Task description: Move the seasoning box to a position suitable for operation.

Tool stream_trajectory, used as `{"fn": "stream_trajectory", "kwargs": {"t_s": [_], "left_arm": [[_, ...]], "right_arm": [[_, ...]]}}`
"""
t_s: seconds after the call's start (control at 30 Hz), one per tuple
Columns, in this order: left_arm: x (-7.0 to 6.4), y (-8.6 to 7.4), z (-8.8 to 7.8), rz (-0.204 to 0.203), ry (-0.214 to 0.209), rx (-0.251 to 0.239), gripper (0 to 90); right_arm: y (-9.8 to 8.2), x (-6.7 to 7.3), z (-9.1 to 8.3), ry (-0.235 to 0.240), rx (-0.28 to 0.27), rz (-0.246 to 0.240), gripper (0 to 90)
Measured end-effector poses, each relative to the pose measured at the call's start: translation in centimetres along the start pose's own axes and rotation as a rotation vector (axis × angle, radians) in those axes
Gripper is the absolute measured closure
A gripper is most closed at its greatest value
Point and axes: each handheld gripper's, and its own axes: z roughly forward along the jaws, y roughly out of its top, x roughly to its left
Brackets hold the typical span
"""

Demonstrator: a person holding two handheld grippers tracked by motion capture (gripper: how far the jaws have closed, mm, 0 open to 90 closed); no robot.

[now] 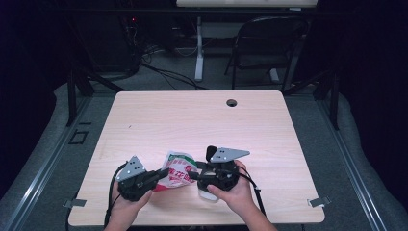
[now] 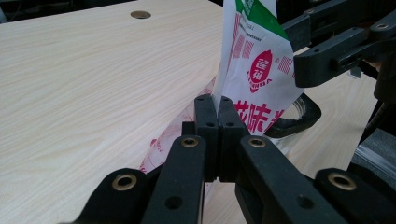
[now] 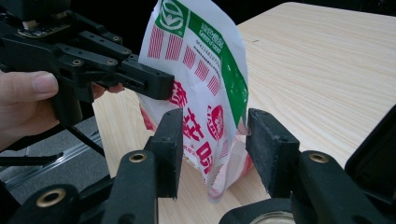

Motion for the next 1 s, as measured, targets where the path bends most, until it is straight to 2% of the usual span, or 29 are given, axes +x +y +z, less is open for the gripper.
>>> {"fn": "stream_trajectory", "kwargs": {"t_s": [0.4, 1.0], "left_arm": [[-0.1, 0.0, 0.2, 0.011, -0.006, -0.001, 90.0], [-0.1, -0.4, 0.0, -0.005, -0.004, -0.002, 90.0]], "right_arm": [[0.1, -0.1, 1.2, 0.001, 0.023, -0.006, 62.2], [0.1, -0.2, 2.7, 0.015, 0.087, -0.023, 77.9]]}}
